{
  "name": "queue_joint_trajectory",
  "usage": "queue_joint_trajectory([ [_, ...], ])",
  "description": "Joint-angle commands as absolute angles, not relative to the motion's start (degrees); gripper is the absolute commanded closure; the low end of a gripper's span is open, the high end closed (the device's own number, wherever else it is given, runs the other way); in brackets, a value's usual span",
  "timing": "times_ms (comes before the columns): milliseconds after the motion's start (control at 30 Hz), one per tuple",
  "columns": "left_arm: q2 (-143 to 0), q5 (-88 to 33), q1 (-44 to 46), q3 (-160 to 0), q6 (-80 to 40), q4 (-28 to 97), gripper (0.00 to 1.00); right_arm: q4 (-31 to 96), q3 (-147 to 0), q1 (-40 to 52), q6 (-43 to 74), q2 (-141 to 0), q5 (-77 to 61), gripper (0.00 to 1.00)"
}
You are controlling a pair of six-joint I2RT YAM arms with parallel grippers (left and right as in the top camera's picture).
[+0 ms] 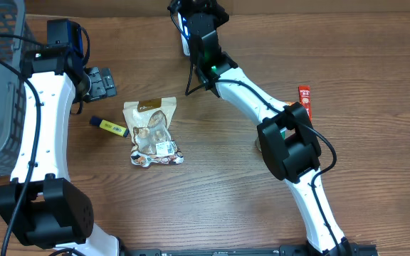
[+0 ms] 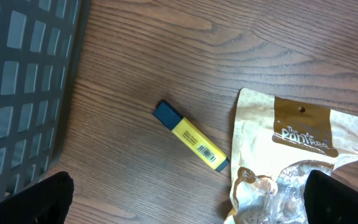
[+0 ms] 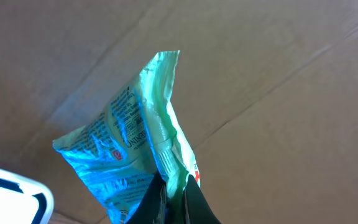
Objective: Scan the item barcode
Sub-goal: 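Lift the teal pack and hold it up to the white scanner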
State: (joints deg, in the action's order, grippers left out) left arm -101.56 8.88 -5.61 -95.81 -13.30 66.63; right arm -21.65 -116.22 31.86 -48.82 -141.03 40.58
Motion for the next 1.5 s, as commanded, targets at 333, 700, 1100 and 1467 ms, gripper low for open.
queue_joint_trajectory([
  [333,-100.77,9.41,-5.21,-95.79,-12.84,66.61,0.0,-20.64,-116.97,31.35,-38.22,-145.34,41.56,0.97],
  [700,-100.75,9.41,-5.21,-95.79,-12.84,66.61,0.0,-14.46,-116.97,32.58,-35.75,-145.34,41.5,0.97],
  [1100,-100.77,9.41,-5.21,-95.79,-12.84,66.61,0.0,-10.22,-116.97,35.53,-36.67,-145.34,41.98,0.97],
  [1467,-100.77,9.41,-5.21,-95.79,-12.84,66.61,0.0,-3.81,-116.97,38.22,-36.64,-145.32,41.98,0.97],
])
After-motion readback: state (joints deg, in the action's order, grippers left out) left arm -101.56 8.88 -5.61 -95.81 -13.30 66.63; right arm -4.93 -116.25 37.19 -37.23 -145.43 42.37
